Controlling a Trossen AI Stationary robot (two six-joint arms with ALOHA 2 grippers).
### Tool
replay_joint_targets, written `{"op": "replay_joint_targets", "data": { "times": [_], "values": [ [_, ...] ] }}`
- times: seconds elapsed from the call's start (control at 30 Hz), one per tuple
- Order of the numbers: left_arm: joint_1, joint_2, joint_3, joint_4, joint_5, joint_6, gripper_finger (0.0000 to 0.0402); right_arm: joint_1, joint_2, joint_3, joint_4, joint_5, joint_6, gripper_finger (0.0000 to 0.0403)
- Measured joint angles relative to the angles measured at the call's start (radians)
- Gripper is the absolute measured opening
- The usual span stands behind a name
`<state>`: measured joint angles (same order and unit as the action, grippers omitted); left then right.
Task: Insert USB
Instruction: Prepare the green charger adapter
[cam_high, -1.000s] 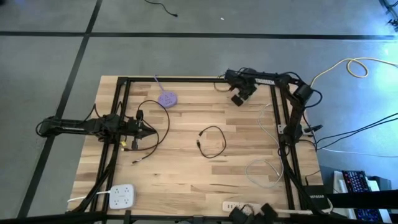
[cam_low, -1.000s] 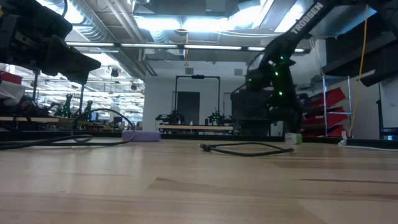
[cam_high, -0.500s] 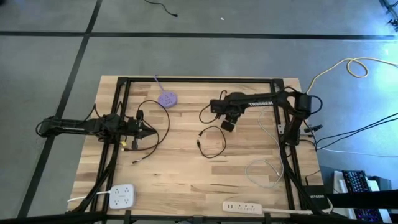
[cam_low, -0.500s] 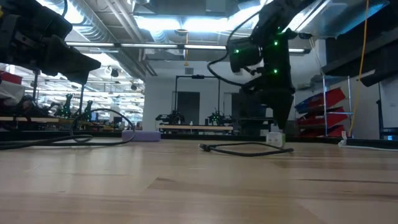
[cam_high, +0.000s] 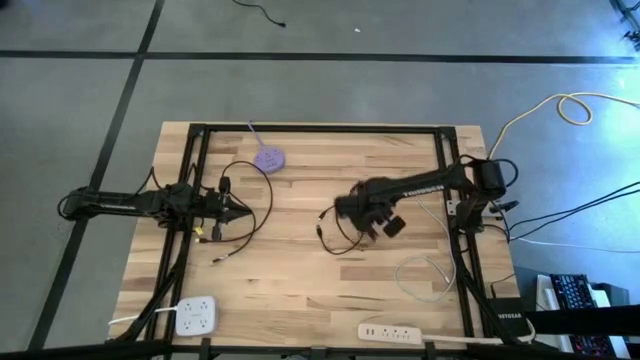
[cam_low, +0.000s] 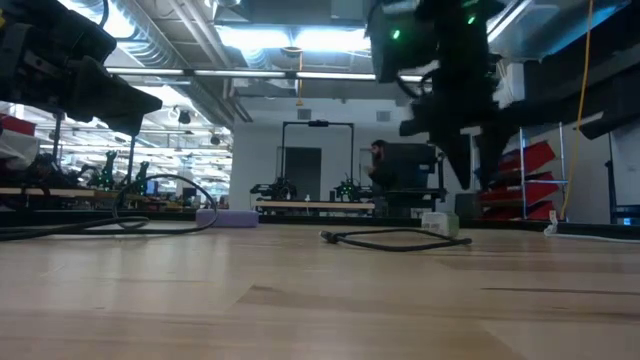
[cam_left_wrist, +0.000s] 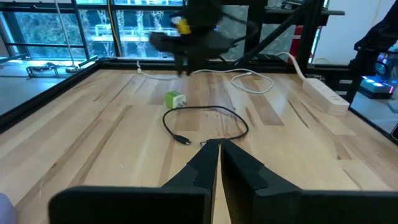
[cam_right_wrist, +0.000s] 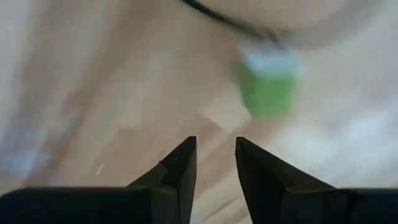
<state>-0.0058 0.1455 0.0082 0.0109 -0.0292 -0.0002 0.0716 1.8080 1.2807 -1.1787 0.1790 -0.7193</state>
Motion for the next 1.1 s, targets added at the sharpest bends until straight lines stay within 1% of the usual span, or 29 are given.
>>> {"op": "replay_joint_targets", "data": {
  "times": [0.07, 0.13, 0.27, 0.4, 0.5, 0.53, 0.6, 0.67, 0.73, 0.83, 0.87, 1.03, 1.1],
  "values": [
    [0.0, 0.0, 0.0, 0.0, 0.0, 0.0, 0.0005, 0.026, 0.0, 0.0, 0.089, 0.006, -0.03, 0.0095],
    [0.0, 0.0, 0.0, 0.0, 0.0, 0.0, 0.0005, 0.026, 0.0, 0.0, 0.157, 0.024, -0.035, 0.0095],
    [0.0, 0.0, 0.0, 0.0, 0.0, 0.0, 0.0005, 0.004, 0.001, 0.0, 0.177, 0.037, -0.001, 0.0106],
    [0.0, 0.0, 0.0, 0.0, 0.0, 0.0, 0.0005, -0.042, 0.003, 0.0, 0.139, 0.016, 0.007, 0.015],
    [0.0, 0.0, 0.0, 0.0, 0.0, 0.0, 0.0005, -0.09, 0.003, 0.0, 0.168, -0.069, 0.004, 0.0191],
    [0.0, 0.0, 0.0, 0.0, 0.0, 0.0, 0.0005, -0.103, 0.003, 0.0, 0.187, -0.079, 0.002, 0.0203],
    [0.0, 0.0, 0.0, 0.0, 0.0, 0.0, 0.0005, -0.125, 0.009, 0.0, 0.24, -0.074, -0.011, 0.0222],
    [0.0, 0.0, 0.0, 0.0, 0.0, 0.0, 0.0005, -0.145, 0.015, 0.0, 0.263, -0.069, -0.02, 0.0233],
    [0.0, 0.0, 0.0, 0.0, 0.0, 0.0, 0.0005, -0.161, 0.015, 0.0, 0.254, -0.077, -0.026, 0.0237],
    [0.0, 0.0, 0.0, 0.0, 0.0, 0.0, 0.0005, -0.174, 0.014, 0.0, 0.212, -0.131, -0.022, 0.0238],
    [0.0, 0.0, 0.0, 0.0, 0.0, 0.0, 0.0005, -0.178, 0.014, -0.004, 0.209, -0.131, -0.022, 0.0238],
    [0.0, 0.0, 0.0, 0.0, 0.0, 0.0, 0.0005, -0.177, 0.014, -0.07, 0.258, -0.144, -0.025, 0.0238],
    [0.0, 0.0, 0.0, 0.0, 0.0, 0.0, 0.0005, -0.177, 0.014, -0.106, 0.303, -0.122, -0.025, 0.0238]
  ]
}}
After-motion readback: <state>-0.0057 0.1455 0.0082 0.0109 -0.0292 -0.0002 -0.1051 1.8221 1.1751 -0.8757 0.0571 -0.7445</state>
